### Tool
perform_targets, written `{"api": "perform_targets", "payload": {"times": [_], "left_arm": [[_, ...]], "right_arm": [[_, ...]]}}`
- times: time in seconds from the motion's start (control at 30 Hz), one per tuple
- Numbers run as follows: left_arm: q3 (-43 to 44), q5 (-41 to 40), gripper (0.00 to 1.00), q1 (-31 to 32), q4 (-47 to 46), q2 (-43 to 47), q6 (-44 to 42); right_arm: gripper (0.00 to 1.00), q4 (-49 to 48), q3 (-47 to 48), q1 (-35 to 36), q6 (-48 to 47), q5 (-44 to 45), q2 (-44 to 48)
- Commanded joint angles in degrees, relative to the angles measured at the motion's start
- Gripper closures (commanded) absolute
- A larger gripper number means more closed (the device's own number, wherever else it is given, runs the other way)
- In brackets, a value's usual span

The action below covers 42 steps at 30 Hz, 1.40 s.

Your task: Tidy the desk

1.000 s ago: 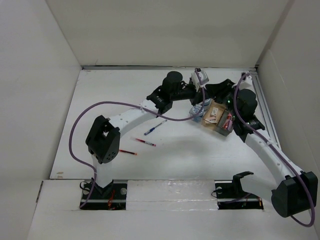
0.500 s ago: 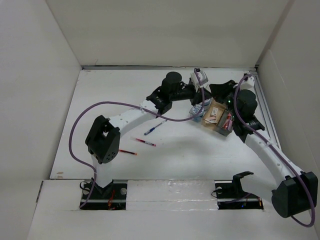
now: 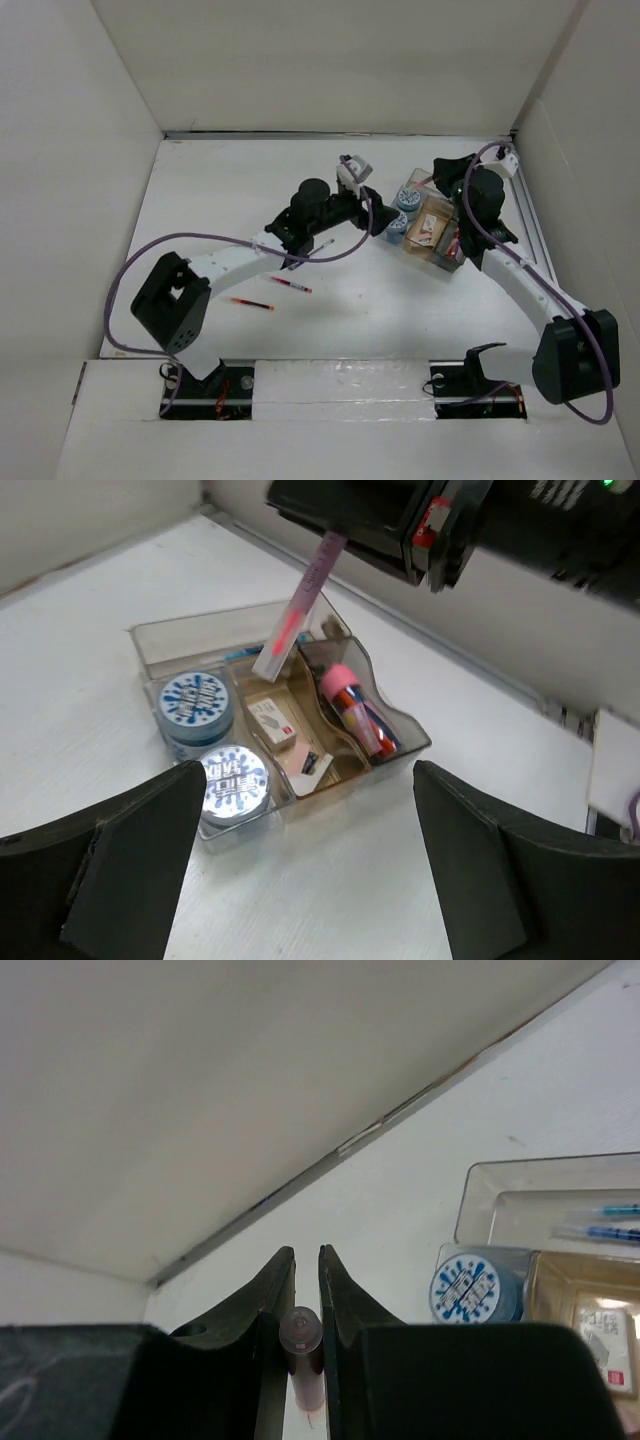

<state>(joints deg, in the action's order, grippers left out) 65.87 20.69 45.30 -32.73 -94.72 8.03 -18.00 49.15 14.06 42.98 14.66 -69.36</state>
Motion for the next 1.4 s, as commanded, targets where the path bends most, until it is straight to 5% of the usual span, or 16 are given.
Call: {"api": "perform_targets", "payload": {"times": [0.0, 0.2, 0.4, 0.6, 1.13, 1.37], "left_arm": [[-7.23, -10.83, 0.19, -0.21, -12.53, 9.63, 8.84], [-17.42, -10.85, 0.21, -0.21, -15.25, 15.17, 18.41], [-24.89, -13.64, 0.24, 0.32, -14.65, 21.67, 20.27], [-30.44, -22.24, 0.24, 0.32, -10.79, 29.93, 20.09], [-36.60, -28.07, 0.24, 0.84, -7.96, 43.12, 15.43], [-38.18, -28.77, 0.23, 0.84, -6.47, 49.18, 15.61]], "right_arm": [[1.00, -7.49, 1.48, -4.39, 7.36, 7.49, -4.28], [0.99, -12.85, 1.03, -9.23, 17.21, 17.33, -14.02], [0.95, -4.87, 8.67, -10.37, 19.50, 24.98, -22.73], [0.95, -1.52, 11.14, -11.42, 21.08, 25.69, -28.28], [0.92, 20.98, 23.98, -11.43, 21.27, 26.04, -32.77], [0.82, 26.43, 26.44, -10.90, 21.00, 27.44, -33.47]]}}
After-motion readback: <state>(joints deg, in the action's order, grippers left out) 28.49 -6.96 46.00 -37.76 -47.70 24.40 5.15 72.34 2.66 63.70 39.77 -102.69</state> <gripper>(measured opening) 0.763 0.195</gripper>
